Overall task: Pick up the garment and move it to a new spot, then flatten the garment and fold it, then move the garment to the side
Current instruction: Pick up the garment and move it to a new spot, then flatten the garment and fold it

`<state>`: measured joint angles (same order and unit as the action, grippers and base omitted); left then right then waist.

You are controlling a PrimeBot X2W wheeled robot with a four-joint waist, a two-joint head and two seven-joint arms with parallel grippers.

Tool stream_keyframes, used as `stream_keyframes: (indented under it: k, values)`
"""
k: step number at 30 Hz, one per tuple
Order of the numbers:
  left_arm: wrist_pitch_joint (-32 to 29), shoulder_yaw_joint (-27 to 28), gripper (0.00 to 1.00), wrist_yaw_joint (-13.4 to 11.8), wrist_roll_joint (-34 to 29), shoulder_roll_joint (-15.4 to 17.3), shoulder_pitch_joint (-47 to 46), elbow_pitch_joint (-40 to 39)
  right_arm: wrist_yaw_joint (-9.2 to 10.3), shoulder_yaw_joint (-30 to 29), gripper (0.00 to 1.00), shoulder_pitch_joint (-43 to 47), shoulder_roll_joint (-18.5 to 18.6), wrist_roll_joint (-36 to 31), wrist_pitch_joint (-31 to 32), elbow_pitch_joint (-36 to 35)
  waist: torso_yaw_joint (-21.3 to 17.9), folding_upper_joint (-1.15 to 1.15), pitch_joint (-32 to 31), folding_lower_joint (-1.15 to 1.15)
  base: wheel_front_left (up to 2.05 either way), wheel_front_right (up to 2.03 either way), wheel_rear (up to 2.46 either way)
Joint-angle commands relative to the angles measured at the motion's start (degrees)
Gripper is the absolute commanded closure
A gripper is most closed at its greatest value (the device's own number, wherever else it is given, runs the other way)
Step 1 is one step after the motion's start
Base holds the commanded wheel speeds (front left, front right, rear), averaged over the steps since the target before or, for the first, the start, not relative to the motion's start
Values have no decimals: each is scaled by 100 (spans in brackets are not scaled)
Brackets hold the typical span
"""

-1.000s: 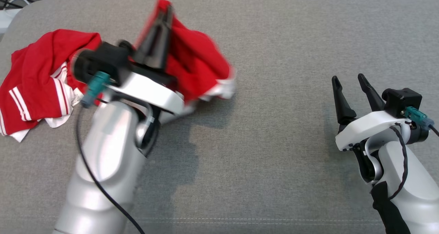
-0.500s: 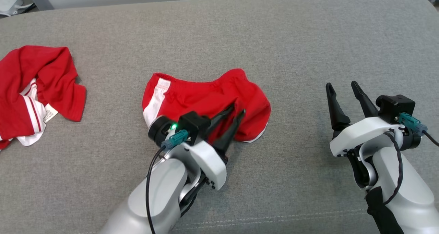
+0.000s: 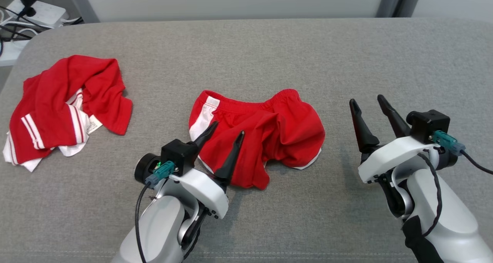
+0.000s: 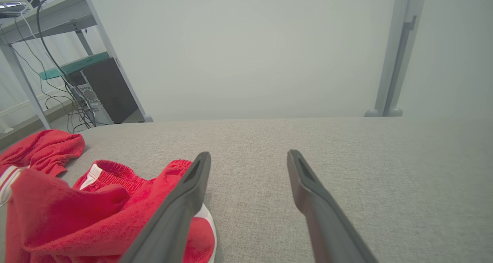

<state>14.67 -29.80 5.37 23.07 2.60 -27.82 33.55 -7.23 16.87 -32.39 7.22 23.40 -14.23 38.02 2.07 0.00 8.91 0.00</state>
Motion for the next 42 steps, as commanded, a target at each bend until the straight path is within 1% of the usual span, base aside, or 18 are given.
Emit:
stream_keyframes:
  k: [1,4,8,11,15,16,19,23,31,34,37,42]
  values:
    - [33,390,0,-82,-83,97,90,-206,-25,251,0,-82,-57,94,-77,-147,171,0,-103,0,0,0,0]
    - [33,739,0,-80,-148,95,339,-286,-25,579,0,-164,-50,203,-77,-130,341,0,-148,0,0,0,0]
    - [33,1054,0,-51,-248,75,578,-372,-25,1122,0,-405,-8,378,-77,-49,627,0,-170,0,0,0,0]
    - [33,1187,0,-18,-312,56,658,-411,-25,1495,0,-681,23,553,-77,43,889,0,-174,0,0,0,0]
    - [33,1244,0,32,-368,38,689,-402,-25,2003,0,-1092,65,793,-11,395,1256,0,-149,0,0,0,0]
    - [33,1244,0,32,-368,38,689,-402,-25,2003,0,-1092,65,793,-11,395,1256,0,-149,0,0,0,0]
    - [33,1207,0,62,-331,32,687,-416,-25,2339,0,-1411,119,965,123,696,1542,0,-96,0,0,0,0]
    - [33,1019,0,76,-155,30,675,-477,-25,2641,0,-1775,248,1215,263,1099,1940,0,22,0,0,0,0]
    - [33,665,0,-12,168,29,710,-591,-25,3111,0,-2068,561,1774,807,1766,2643,0,263,0,0,0,0]
    - [33,534,0,-57,283,29,712,-665,-25,3193,0,-2124,723,1968,911,1931,2868,0,331,0,0,0,0]
    - [33,432,0,-102,376,29,726,-722,-25,3321,0,-2175,846,2083,1082,2081,3019,0,397,0,0,0,0]
    - [33,441,0,-182,451,28,789,-787,-25,3603,0,-2243,864,2302,1515,2186,3043,0,460,0,0,0,0]
